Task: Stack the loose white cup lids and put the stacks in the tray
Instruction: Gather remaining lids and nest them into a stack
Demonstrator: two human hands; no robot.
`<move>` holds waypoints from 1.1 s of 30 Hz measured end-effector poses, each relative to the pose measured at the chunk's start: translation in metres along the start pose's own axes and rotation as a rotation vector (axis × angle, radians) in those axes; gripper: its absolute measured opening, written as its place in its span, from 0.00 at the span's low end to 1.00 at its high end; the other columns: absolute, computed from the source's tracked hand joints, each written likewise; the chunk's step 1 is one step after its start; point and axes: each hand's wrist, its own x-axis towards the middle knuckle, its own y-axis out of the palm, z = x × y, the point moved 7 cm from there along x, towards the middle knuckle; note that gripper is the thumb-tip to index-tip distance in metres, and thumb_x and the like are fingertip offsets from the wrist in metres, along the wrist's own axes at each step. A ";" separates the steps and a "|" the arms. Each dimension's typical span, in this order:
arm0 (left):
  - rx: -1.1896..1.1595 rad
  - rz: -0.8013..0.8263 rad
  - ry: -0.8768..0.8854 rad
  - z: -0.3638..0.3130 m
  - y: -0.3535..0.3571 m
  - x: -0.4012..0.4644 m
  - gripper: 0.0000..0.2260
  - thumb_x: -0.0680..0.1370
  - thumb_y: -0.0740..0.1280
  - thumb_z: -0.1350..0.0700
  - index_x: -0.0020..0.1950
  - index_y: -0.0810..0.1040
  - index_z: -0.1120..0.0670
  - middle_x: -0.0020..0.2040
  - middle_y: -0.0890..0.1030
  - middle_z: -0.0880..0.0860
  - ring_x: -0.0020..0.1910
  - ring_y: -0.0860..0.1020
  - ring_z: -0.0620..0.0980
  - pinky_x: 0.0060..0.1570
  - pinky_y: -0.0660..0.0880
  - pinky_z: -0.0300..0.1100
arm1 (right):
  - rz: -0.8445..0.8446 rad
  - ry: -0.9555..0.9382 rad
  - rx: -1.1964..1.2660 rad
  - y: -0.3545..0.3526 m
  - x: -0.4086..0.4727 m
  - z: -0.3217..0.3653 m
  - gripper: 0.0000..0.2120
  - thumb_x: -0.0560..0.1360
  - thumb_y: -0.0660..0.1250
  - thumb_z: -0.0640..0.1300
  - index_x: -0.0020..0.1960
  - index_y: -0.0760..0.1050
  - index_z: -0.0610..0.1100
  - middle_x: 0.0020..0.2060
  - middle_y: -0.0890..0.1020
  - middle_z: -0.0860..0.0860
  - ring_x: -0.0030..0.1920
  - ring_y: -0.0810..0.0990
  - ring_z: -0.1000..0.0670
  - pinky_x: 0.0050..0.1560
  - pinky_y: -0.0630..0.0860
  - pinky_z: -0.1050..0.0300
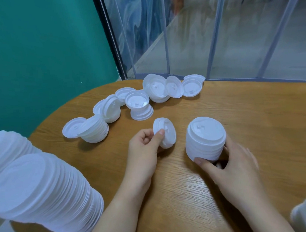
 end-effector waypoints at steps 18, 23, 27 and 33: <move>0.966 -0.173 0.331 -0.003 -0.004 0.027 0.36 0.73 0.71 0.33 0.75 0.67 0.49 0.68 0.72 0.46 0.70 0.66 0.50 0.71 0.57 0.47 | 0.016 -0.021 0.031 -0.001 -0.002 0.007 0.22 0.64 0.76 0.63 0.52 0.71 0.58 0.38 0.77 0.59 0.48 0.71 0.52 0.64 0.70 0.35; 0.948 -0.171 0.343 -0.006 -0.003 0.031 0.32 0.73 0.74 0.35 0.71 0.72 0.48 0.63 0.74 0.46 0.67 0.69 0.50 0.69 0.58 0.45 | 0.014 -0.028 0.035 -0.001 -0.002 0.007 0.22 0.64 0.76 0.62 0.52 0.70 0.59 0.35 0.77 0.59 0.47 0.72 0.49 0.61 0.71 0.37; 0.627 -0.102 0.381 -0.022 -0.003 0.018 0.31 0.70 0.79 0.42 0.69 0.72 0.47 0.62 0.74 0.41 0.62 0.71 0.41 0.67 0.67 0.41 | 0.002 -0.026 0.032 0.000 -0.001 0.003 0.22 0.65 0.76 0.62 0.53 0.71 0.58 0.36 0.77 0.59 0.46 0.69 0.55 0.66 0.69 0.34; 0.378 -0.067 0.440 -0.049 -0.005 0.001 0.29 0.68 0.82 0.44 0.65 0.74 0.39 0.60 0.78 0.37 0.61 0.76 0.36 0.60 0.73 0.34 | -0.002 -0.028 0.004 0.002 0.000 0.001 0.25 0.65 0.76 0.63 0.56 0.72 0.57 0.38 0.76 0.60 0.47 0.71 0.55 0.66 0.69 0.34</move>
